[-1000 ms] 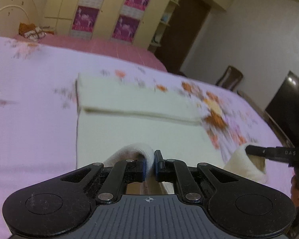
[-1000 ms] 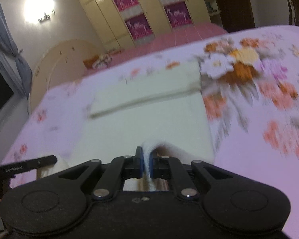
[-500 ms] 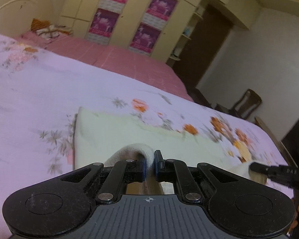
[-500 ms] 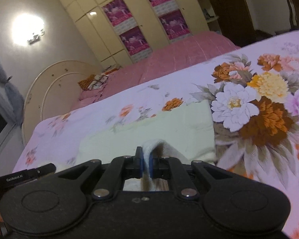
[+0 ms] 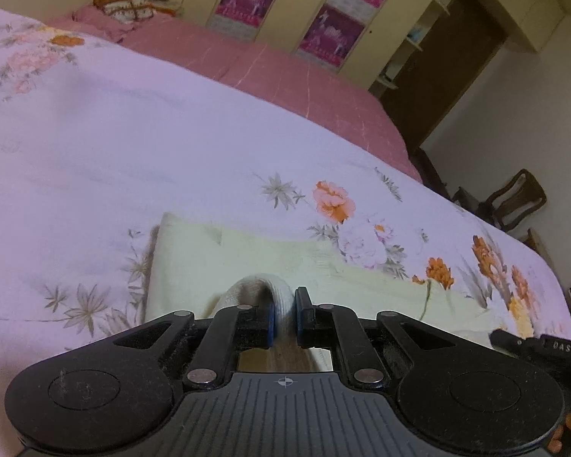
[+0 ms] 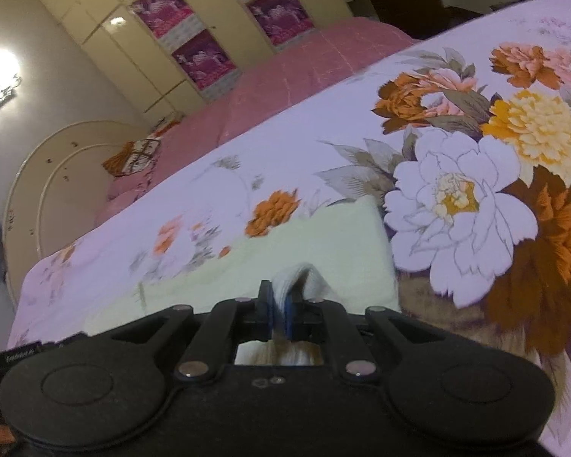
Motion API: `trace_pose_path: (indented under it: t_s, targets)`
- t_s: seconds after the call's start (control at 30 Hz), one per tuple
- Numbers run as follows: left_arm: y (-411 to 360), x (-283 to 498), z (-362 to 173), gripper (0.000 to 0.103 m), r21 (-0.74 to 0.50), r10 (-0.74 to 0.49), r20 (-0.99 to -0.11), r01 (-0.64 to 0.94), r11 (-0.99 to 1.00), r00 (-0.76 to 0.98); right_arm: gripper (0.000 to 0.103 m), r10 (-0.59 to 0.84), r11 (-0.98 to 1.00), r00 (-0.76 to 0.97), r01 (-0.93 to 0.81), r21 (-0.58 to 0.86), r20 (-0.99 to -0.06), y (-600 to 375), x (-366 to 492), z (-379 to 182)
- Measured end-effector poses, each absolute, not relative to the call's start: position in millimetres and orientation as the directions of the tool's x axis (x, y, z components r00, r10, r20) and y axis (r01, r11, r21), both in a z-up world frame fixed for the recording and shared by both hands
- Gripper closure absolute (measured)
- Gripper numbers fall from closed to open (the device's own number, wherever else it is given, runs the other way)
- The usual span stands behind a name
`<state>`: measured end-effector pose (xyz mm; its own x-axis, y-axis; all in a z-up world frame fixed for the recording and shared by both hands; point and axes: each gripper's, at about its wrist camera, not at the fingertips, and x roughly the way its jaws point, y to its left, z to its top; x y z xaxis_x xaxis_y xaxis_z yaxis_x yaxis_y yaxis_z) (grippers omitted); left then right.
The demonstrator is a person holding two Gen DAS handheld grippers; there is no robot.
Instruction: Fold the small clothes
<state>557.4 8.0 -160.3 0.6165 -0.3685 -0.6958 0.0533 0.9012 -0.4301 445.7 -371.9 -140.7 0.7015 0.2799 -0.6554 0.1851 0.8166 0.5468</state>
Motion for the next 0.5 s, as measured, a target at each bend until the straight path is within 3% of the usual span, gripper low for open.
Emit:
trace_pose_path:
  t_s: [0.03, 0.07, 0.1, 0.13, 0.17, 0.2, 0.33, 0.4, 0.5]
  targets:
    - [9, 558, -159, 0.089, -0.442, -0.377, -0.689, 0.053, 0.896, 0.619, 0.091, 0.284, 0.796, 0.705, 0.204, 0.569, -0.650, -376, 450, -144]
    - [11, 556, -157, 0.070, -0.455, -0.391, -0.681, 0.060, 0.889, 0.619, 0.079, 0.284, 0.771, 0.719, 0.222, 0.597, -0.634, -379, 451, -146]
    - [13, 555, -154, 0.031, -0.464, -0.397, -0.673, 0.062, 0.884, 0.624, 0.071, 0.274, 0.759, 0.738, 0.228, 0.610, -0.617, -382, 452, -145]
    - [14, 553, -150, 0.011, -0.456, -0.377, -0.660, 0.052, 0.889, 0.650, 0.055, 0.252, 0.761, 0.757, 0.230, 0.606, -0.604, -383, 452, -142]
    - [17, 548, -144, 0.000, -0.437, -0.342, -0.636, 0.042, 0.898, 0.692, 0.042, 0.226, 0.771, 0.770, 0.232, 0.593, -0.596, -384, 452, -139]
    - [17, 545, -139, 0.000, -0.428, -0.334, -0.614, 0.054, 0.902, 0.715, 0.041, 0.213, 0.783, 0.779, 0.225, 0.580, -0.589, -383, 453, -135]
    - [16, 545, -137, 0.000, -0.385, -0.314, -0.628, 0.067, 0.920, 0.712, 0.053, 0.168, 0.876, 0.773, 0.167, 0.452, -0.612, -373, 459, -125]
    - [11, 542, -142, 0.001, -0.316, -0.286, -0.645, 0.093, 0.944, 0.708, 0.051, 0.130, 0.906, 0.776, 0.160, 0.392, -0.617, -371, 458, -124]
    - [2, 541, -153, 0.001, -0.202, -0.230, -0.678, 0.125, 0.971, 0.698, 0.039, 0.108, 0.925, 0.781, 0.148, 0.351, -0.616, -372, 453, -126]
